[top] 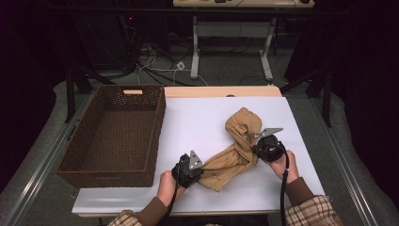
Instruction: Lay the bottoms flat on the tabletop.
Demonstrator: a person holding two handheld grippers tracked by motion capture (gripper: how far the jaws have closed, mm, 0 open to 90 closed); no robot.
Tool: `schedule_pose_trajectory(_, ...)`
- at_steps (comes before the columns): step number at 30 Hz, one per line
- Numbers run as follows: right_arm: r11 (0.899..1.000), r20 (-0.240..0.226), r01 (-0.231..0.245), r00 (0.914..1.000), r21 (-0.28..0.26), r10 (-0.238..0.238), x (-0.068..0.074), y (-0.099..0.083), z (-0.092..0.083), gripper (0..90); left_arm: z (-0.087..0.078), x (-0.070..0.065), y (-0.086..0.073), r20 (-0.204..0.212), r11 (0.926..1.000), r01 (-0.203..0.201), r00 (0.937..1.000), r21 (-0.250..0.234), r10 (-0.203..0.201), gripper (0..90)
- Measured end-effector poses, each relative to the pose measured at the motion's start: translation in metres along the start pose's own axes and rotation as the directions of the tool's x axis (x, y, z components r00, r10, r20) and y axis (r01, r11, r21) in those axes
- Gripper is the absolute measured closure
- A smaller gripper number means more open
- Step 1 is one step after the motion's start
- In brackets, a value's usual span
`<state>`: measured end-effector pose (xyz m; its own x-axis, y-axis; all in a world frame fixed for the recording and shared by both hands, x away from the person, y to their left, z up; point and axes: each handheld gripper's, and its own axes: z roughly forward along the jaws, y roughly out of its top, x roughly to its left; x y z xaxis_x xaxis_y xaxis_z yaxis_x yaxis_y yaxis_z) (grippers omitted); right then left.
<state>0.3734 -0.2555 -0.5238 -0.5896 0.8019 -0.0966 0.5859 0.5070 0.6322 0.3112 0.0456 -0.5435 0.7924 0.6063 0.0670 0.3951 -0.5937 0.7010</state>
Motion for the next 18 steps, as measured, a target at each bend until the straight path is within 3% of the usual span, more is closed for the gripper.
schedule_pose_trajectory(10, 1.0, -0.007, 0.005, 1.0, 0.001, -0.005, 0.0006, 0.0019, 0.0059, 78.9, -0.0053, 0.0015, 0.0053, 0.007, 0.9998, 0.012, 0.9999, -0.014, -0.012, 44.3)
schedule_pose_trajectory(18, 1.0, -0.011, 0.008, 0.9999, -0.02, -0.009, 0.0033, 0.0065, 0.0062, 70.7, -0.0059, -0.0003, 0.0102, 0.01, 0.9994, 0.015, 0.9998, -0.031, -0.015, 34.7)
